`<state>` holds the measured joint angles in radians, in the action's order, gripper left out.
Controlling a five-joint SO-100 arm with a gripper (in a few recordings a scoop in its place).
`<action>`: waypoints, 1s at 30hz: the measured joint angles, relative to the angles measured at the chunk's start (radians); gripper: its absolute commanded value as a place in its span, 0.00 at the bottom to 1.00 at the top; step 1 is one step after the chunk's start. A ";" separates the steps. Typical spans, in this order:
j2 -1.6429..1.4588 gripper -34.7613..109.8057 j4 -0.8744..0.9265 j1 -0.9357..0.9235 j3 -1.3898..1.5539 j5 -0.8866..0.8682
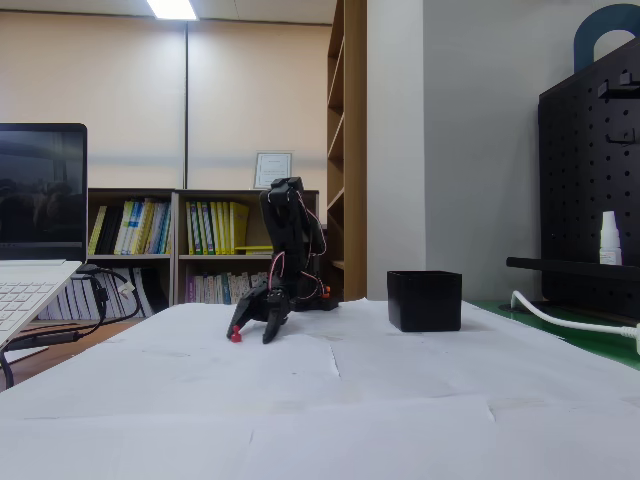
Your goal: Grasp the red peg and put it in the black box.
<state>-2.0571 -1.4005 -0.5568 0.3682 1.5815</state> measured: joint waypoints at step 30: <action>-0.054 0.49 -0.021 0.008 0.006 0.031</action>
<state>-2.1108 -1.4220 -0.5492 0.3743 1.6122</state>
